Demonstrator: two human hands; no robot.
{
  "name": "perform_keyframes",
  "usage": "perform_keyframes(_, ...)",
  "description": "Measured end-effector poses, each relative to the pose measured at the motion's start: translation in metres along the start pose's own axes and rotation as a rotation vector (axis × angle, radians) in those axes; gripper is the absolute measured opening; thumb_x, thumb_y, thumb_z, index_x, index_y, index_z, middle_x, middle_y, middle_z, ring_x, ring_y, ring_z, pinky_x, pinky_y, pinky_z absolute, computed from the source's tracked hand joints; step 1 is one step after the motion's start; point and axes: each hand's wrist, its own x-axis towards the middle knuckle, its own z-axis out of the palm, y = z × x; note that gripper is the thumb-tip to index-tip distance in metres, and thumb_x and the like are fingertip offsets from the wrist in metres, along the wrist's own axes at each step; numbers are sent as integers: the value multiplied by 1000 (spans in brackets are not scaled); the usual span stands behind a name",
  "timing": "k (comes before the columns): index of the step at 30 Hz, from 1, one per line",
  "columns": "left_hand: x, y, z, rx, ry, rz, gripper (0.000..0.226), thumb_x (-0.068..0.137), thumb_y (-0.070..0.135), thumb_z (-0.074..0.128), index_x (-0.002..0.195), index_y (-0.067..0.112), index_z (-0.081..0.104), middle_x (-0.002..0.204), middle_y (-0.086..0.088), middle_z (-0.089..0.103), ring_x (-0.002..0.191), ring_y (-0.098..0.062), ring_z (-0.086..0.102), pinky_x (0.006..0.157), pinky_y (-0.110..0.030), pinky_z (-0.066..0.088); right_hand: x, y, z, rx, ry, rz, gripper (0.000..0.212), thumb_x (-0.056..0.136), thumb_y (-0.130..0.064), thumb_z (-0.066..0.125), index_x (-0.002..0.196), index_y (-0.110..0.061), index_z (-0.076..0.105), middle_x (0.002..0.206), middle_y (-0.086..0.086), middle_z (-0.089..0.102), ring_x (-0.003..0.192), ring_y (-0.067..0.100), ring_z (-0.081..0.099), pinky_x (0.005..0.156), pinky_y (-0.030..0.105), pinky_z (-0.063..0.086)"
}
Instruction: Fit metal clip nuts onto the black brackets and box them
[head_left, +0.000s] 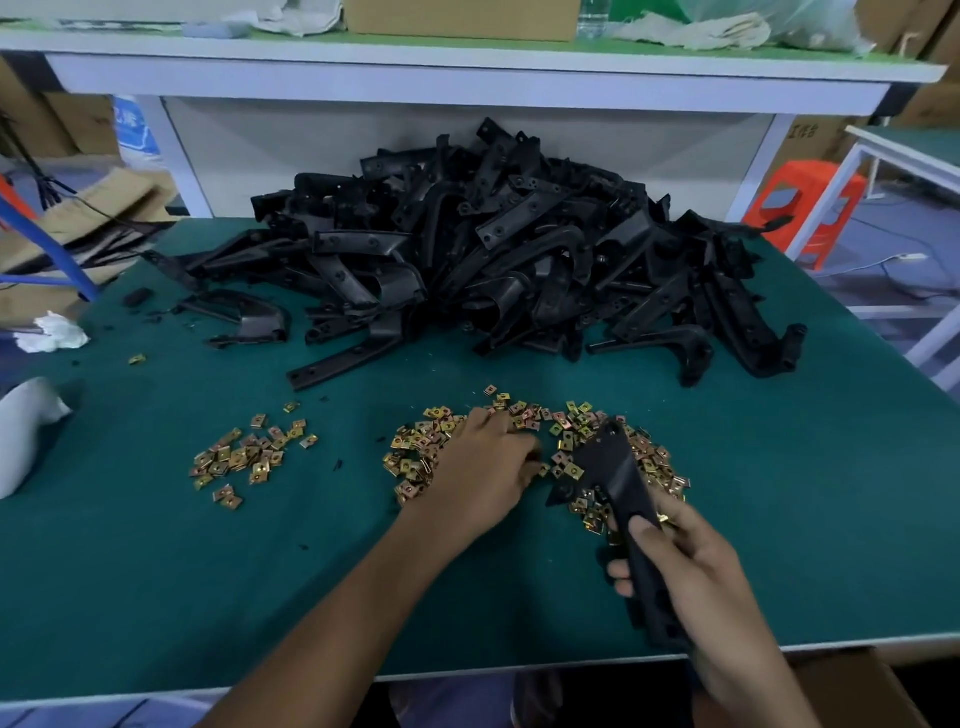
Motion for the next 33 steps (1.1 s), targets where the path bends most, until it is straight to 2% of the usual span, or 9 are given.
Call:
perform_keyframes(6,7,7,-3,-104,-30,49,16,94,32,67,108,24,67,107,4,63,105,-17,50,90,-30,40,-1,10,3,63,47,-77,30,100,-7,59,126,-22,65,97,27,67,61,25,69,49,28,55)
perform_keyframes(9,0,9,-14,-482,-65,-158,11,88,29,71,84,28,61,83,14,65,76,0,60,66,-20,48,1,12,3,68,0,-101,32,101,-10,57,126,-29,62,95,11,75,68,28,72,53,29,57)
perform_keyframes(12,-11,5,-25,-897,-51,-361,11,76,31,73,75,28,62,70,8,69,58,0,58,53,-17,48,1,15,8,32,-66,-104,33,101,-14,57,127,-36,59,101,4,77,72,31,73,57,31,59)
perform_keyframes(15,-22,2,-36,-1122,-22,-382,7,72,32,72,74,32,65,69,10,67,64,-5,59,61,-22,50,-1,18,17,21,-116,-103,32,102,-15,56,128,-34,59,102,7,77,68,29,70,56,33,58)
perform_keyframes(18,-31,0,-43,-1207,-4,-349,7,78,25,71,79,31,68,77,13,67,72,-3,61,69,-20,50,-2,20,25,15,-157,-94,32,103,-15,57,131,-31,57,102,9,77,66,29,69,55,35,57)
perform_keyframes(21,-36,-1,-49,-1288,-29,-301,10,86,20,68,82,29,66,82,9,66,75,-6,59,70,-17,50,-2,22,28,-1,-185,-87,33,102,-16,57,131,-32,57,101,9,77,65,30,68,54,36,56)
perform_keyframes(24,-38,0,-52,-1330,-24,-307,20,92,7,67,82,25,67,86,0,69,77,-12,63,71,-23,53,-1,23,28,16,-195,-89,33,101,-17,59,129,-33,59,101,11,77,63,30,67,51,35,55)
perform_keyframes(29,-38,5,-51,-1352,31,-330,29,90,-7,62,82,17,76,84,-5,72,77,-14,67,71,-24,57,-2,24,27,20,-236,-92,36,102,-15,57,111,-48,68,97,15,75,59,30,65,47,35,53)
perform_keyframes(33,-37,12,-50,-1450,65,-385,23,90,-1,69,79,18,78,81,-5,73,73,-13,68,65,-22,56,0,26,24,-2,-234,-83,32,103,-13,56,123,-37,64,93,16,75,57,30,64,45,34,52)
